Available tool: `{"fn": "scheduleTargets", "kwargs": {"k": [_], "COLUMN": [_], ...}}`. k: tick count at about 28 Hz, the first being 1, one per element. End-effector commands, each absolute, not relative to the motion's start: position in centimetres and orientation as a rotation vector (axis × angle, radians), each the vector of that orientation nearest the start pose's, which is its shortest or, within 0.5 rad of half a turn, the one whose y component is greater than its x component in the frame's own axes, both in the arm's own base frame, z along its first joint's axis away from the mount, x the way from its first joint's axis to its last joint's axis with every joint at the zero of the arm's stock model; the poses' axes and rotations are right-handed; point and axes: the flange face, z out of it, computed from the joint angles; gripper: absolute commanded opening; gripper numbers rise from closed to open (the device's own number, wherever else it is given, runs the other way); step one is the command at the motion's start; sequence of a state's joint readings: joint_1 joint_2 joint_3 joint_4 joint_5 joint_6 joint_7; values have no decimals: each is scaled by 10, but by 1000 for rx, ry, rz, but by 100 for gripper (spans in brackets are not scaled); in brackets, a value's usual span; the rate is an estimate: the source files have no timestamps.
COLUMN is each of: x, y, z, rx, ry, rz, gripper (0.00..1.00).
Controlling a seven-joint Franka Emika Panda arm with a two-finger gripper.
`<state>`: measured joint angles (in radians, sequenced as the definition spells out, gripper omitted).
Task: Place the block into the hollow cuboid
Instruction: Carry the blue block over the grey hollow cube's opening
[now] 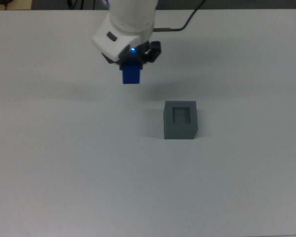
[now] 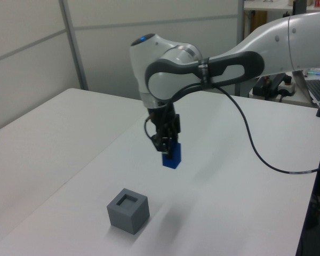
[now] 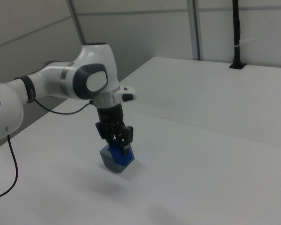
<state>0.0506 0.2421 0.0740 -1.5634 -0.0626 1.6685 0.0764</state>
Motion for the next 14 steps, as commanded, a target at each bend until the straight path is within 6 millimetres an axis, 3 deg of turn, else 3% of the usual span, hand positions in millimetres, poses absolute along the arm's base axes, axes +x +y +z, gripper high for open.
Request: {"fn": "scheduleTargets", "kwargs": {"k": [1,6,14], "x": [649,667,687], "y": [114,151,177], "z": [481,467,443], "rx": [-3207,-3231,-3183], "ry": [-16,-33,84], "rz": [199,116,-36], "gripper": [28,28,28]}}
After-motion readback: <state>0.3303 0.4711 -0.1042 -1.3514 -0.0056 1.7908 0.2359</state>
